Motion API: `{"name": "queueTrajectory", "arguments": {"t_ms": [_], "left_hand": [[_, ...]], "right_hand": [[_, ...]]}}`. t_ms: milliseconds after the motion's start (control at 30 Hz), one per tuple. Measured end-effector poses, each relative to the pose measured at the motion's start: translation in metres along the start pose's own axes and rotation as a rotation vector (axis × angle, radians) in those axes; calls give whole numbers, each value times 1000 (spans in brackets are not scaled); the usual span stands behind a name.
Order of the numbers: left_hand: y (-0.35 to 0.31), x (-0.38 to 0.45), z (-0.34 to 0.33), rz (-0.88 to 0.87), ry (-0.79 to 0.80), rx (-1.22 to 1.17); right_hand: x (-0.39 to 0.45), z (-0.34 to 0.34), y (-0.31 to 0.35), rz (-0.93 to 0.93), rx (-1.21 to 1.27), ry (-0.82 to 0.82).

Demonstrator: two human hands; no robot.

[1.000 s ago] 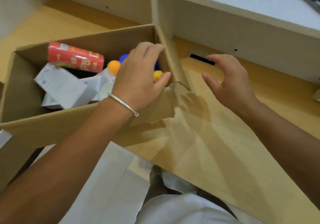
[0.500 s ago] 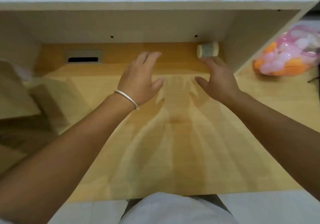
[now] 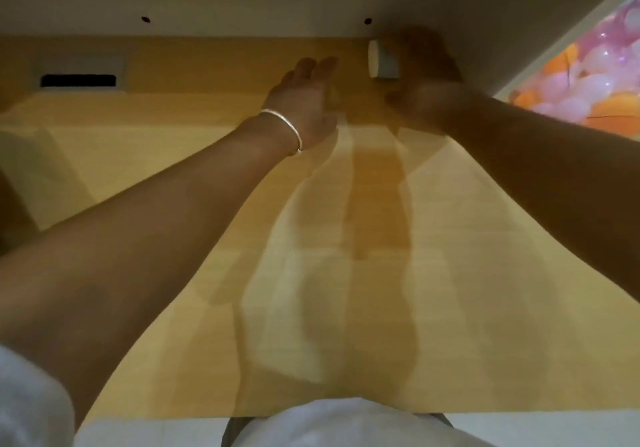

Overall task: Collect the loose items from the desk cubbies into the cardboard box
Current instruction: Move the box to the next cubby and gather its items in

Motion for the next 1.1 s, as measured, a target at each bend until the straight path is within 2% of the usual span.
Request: {"name": "queueTrajectory", "arguments": {"t_ms": [133,267,433,567,733,900,1100], "left_hand": [[5,10,-1,-5,22,68],[3,12,1,10,18,70],[9,-17,2,28,-3,44],[26,-65,19,59,-35,16],[48,-154,58,104,-162,-20],[75,-251,111,154,-276,-21],[127,-381,178,175,-536,-61]], "right_hand": [[18,3,-2,25,-171,-12],[22,2,-2,-30,-309,14],[3,-3,2,-114,-110,138],[-30,-7,34,1,-20,64],[-69,6,114,111,154,-19],[-99,41,230,288,279,-71],[-129,87,383,503,400,-164]]}}
Point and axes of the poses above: each hand's wrist, its own x-axis towards the middle knuckle, its own z-axis out of the back of the hand, y = z × x, the point moved 1 cm from there along x, towards the middle knuckle, and after that the axes turned 3 degrees about -x, right-handed, at the moved point
